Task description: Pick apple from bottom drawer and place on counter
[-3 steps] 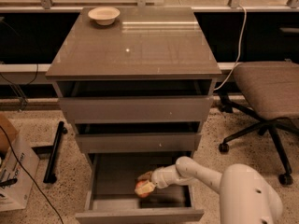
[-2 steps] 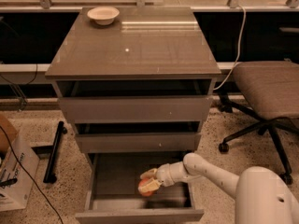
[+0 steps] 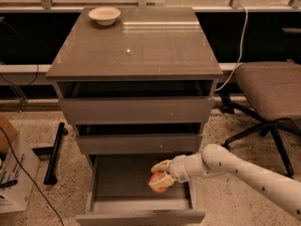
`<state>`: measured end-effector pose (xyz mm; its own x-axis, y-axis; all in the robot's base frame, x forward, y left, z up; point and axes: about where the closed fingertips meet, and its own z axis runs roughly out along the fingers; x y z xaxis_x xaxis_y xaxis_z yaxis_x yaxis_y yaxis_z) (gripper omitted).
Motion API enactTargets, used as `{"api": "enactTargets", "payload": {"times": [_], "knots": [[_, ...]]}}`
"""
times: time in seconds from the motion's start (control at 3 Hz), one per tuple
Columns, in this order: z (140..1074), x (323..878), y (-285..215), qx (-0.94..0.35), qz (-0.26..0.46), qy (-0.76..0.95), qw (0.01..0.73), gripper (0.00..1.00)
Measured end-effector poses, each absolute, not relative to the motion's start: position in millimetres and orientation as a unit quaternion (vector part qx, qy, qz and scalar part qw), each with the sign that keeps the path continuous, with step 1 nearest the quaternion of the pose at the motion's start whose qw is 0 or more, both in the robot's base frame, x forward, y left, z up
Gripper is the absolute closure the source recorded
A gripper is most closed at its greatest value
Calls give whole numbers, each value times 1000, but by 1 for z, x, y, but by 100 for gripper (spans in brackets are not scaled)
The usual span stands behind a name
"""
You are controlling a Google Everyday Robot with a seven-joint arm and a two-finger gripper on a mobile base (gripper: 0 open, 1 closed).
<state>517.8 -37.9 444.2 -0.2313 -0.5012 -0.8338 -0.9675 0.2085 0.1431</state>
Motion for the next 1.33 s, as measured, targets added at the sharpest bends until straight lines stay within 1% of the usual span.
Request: {"api": "enactTargets", "payload": {"times": [0.33, 0.67, 1.0, 1.33], "knots": [[514, 492, -26, -585, 302, 672, 340, 100], [602, 499, -25, -657, 227, 622, 360, 100], [673, 530, -27, -710, 169, 574, 372, 100], [734, 573, -29, -735, 125, 541, 389, 100]]}}
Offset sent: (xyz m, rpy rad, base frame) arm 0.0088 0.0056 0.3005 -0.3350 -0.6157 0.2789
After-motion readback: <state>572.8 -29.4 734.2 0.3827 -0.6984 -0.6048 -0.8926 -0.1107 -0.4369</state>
